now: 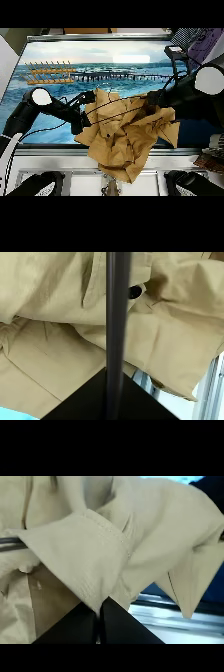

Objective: Fold the clothes and pants, and hang the long-sleeved shirts on hangers.

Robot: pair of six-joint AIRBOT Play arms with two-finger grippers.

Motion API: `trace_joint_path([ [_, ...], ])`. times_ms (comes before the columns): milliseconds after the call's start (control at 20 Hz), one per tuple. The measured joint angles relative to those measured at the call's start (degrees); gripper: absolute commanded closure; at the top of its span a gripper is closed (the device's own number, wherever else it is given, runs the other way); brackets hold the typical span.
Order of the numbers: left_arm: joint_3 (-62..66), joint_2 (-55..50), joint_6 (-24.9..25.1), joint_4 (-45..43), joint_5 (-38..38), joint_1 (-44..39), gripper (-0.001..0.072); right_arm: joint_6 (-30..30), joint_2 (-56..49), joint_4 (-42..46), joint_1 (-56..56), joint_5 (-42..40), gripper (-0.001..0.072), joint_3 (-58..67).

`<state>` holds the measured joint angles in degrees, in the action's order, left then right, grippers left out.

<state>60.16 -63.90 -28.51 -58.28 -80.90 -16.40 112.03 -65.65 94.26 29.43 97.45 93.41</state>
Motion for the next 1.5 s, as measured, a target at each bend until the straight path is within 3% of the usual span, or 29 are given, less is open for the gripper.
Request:
trace_joint_path([
  [650,0.0,0.0,6.6,0.0,-2.5,0.0,0.0695,-2.4,-9.3,0.0,15.2,-2.3,0.0698,13.4],
  [1050,0.0,0.0,7.7,4.5,-7.0,5.9,0.0695,0.3,-10.9,-0.2,22.8,-5.5,0.0698,14.6],
  [1500,0.0,0.0,10.0,5.4,-9.7,6.8,0.0694,0.9,-11.8,-1.6,25.2,-9.5,0.0696,14.6],
])
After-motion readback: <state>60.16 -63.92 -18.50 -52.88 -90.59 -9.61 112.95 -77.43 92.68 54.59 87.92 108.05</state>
